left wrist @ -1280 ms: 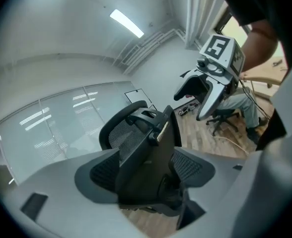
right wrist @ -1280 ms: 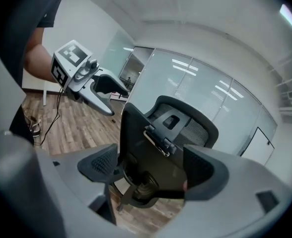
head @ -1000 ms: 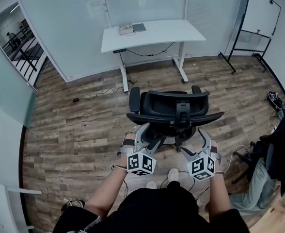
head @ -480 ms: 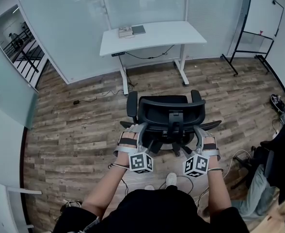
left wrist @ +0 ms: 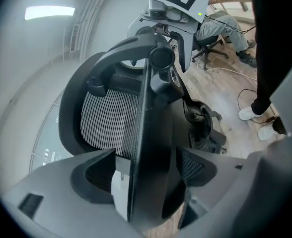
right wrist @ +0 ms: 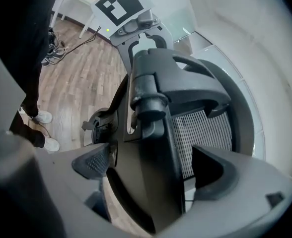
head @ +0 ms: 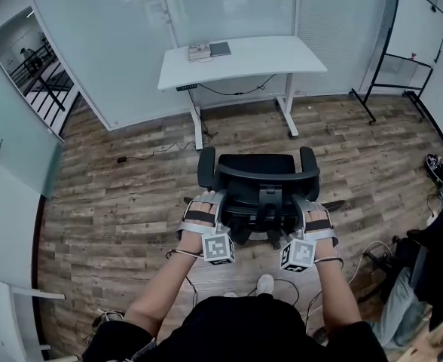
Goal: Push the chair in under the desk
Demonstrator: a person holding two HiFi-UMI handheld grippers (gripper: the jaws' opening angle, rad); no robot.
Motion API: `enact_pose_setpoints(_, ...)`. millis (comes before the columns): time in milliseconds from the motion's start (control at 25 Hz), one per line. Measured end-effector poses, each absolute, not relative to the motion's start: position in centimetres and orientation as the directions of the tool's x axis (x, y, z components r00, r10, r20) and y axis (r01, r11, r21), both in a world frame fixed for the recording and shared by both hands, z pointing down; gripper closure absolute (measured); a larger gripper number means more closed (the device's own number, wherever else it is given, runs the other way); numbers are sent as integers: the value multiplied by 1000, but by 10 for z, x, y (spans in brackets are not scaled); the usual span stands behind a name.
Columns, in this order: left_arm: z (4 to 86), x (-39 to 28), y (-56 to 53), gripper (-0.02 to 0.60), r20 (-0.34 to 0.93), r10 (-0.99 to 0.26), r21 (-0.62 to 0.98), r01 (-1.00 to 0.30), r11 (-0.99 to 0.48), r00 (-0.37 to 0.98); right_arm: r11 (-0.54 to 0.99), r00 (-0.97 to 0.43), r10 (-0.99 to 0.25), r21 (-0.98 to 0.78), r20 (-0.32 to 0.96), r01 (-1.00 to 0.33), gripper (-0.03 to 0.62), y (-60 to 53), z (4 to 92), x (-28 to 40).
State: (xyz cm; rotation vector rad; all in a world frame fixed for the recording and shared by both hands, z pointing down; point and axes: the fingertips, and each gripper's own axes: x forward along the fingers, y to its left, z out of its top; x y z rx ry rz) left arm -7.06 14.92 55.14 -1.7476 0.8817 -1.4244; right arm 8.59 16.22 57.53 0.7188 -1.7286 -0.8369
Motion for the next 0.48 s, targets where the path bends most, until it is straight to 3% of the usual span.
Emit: enact_pose_setpoints(480,572,-70,122,199,536,-840,-840,-37,-541,85,575,-315,-778,818,544,-5,95,133,580,80)
